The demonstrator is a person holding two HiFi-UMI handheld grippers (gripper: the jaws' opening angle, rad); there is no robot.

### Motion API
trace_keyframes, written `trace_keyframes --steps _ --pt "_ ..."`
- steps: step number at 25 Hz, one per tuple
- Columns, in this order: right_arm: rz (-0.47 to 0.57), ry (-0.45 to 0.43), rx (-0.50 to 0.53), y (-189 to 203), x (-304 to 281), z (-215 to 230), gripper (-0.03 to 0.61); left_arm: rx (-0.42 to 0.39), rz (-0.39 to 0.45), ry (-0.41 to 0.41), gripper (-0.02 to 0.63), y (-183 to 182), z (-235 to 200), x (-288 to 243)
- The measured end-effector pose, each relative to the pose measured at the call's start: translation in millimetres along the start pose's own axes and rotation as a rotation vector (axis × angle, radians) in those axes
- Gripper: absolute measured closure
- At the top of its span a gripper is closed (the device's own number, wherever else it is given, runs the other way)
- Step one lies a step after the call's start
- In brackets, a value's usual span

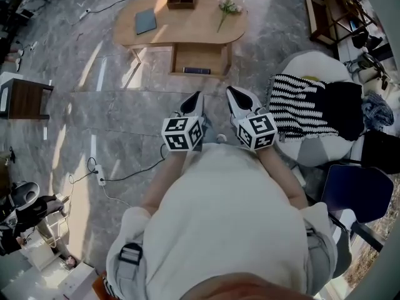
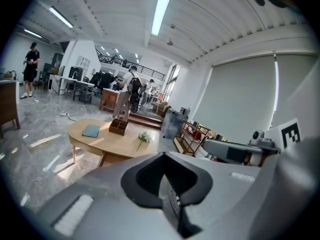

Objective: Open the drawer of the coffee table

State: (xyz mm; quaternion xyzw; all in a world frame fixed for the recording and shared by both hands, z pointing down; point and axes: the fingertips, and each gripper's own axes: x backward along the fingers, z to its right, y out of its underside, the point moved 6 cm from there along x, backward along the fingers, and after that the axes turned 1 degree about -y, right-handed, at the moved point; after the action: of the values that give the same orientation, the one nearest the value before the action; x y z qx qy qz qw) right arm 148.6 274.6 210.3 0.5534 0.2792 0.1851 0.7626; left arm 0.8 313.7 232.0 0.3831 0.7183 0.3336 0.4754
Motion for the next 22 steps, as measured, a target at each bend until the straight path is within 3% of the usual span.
trace_keyframes --steps 5,22 --pt "0.011 0.005 0.041 -4.2 -4.0 -0.9 0.581 -0.001 0.004 -0.001 0.617 -3.9 -1.8 -2.0" --pt "0.038 0.0 0.034 -9.3 -8.1 0.8 0.581 0.015 0.004 0.008 0.617 -5.0 -6.2 -8.0"
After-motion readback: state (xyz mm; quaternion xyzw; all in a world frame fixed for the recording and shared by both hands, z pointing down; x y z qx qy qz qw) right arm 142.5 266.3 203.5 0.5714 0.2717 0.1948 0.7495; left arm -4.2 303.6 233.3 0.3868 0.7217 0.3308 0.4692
